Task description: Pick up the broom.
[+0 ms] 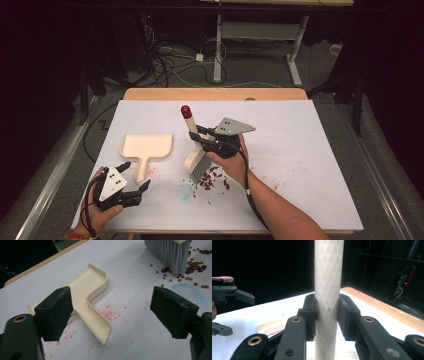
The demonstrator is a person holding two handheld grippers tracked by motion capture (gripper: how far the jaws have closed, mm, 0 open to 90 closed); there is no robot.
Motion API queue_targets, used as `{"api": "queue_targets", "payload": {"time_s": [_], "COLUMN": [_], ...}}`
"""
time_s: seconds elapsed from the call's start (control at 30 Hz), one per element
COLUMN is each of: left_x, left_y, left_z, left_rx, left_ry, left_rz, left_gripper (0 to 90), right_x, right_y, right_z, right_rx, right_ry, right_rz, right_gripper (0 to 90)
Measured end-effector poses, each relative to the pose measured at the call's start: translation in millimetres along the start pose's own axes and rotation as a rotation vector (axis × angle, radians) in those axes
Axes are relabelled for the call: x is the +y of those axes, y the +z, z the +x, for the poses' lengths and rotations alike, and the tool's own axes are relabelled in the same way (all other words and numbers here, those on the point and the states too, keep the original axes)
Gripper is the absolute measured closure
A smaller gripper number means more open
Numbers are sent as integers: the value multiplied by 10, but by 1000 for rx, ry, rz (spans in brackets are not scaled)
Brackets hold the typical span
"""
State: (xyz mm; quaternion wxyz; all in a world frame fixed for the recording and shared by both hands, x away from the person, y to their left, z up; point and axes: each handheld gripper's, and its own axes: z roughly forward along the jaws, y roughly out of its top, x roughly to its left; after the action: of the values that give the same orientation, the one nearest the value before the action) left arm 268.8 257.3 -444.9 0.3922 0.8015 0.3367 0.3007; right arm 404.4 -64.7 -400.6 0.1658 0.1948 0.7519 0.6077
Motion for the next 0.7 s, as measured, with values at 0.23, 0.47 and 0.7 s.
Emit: {"api": "queue_targets", "payload": {"time_s": [0.23,0.47,0.7], "left_x": [-5,-19,-16], "left_y": [17,10,45], "left_z": [5,21,2], "left_rx": [-6,-5,-13], "left_ry": [0,-10,4], "left_rz": [5,4,18], "left_gripper": [175,176,176], "right_x": [122,-5,-122], "right_y": [49,144,57], "right_z": [-34,-53,-85], "right_rx": [-137,-347,-398], "right_ry": [45,72,44], "right_rz": [-62,-84,-56], "right_gripper": [704,704,704]}}
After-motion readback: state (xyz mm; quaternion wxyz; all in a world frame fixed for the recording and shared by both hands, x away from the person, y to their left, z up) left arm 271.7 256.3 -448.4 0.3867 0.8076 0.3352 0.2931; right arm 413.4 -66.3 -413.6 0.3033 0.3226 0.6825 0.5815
